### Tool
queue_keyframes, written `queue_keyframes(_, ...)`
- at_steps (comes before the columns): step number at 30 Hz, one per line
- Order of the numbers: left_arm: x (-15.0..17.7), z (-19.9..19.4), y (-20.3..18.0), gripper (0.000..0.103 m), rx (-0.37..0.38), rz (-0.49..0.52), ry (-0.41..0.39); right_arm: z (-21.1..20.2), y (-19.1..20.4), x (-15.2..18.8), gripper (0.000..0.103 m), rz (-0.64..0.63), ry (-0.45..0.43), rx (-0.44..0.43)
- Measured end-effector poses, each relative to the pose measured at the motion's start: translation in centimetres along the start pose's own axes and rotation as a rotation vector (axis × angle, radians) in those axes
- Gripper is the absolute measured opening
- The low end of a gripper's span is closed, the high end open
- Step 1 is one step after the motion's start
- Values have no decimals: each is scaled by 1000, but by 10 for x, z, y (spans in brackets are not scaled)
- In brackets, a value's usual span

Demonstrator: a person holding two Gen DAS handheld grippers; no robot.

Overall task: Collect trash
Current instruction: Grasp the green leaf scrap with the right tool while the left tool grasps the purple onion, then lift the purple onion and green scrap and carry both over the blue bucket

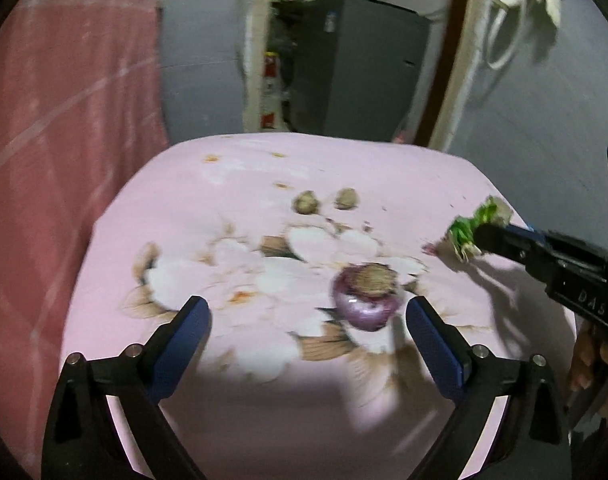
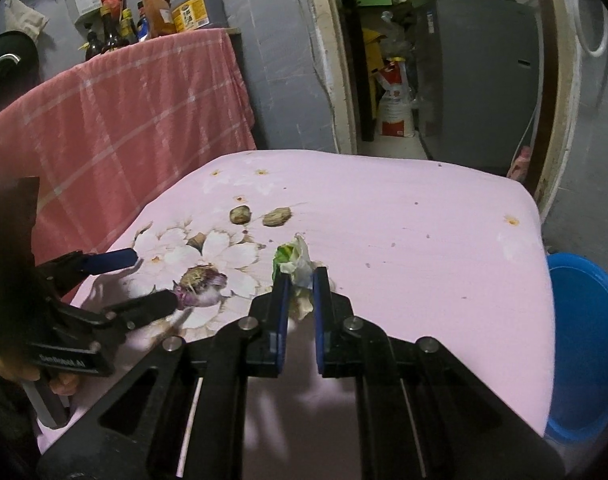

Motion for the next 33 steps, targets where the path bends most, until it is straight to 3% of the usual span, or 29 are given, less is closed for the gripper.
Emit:
queue_keyframes(2,-3,8,-2,94,14,16,15,-2,-4,1,11,6,-3,3)
queue_keyframes(4,-4,16,-3,83,27,23,32,-2,-7,2,11,17,-4,0)
queue_keyframes(11,-5,27,-7,67,60,31,68,-4,-15,4,11,40,-11,-11)
queue_keyframes(19,-1,23,-11,36,122,28,81,-4,-14,6,11,52,-8,-20)
queue_keyframes(33,-1,15,-16,31,134,-20,36,-12,-16,12,11,49,-25,-22)
Point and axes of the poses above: each gripper's, at about its wrist camera, not at the fingertips, and z roughly the way its jaws point, y to its left, x to its underside, the point moved 7 cm from there along z, roughly the way its jaws point, and after that the axes turned 15 degrees about x, right-handed, at the moved point
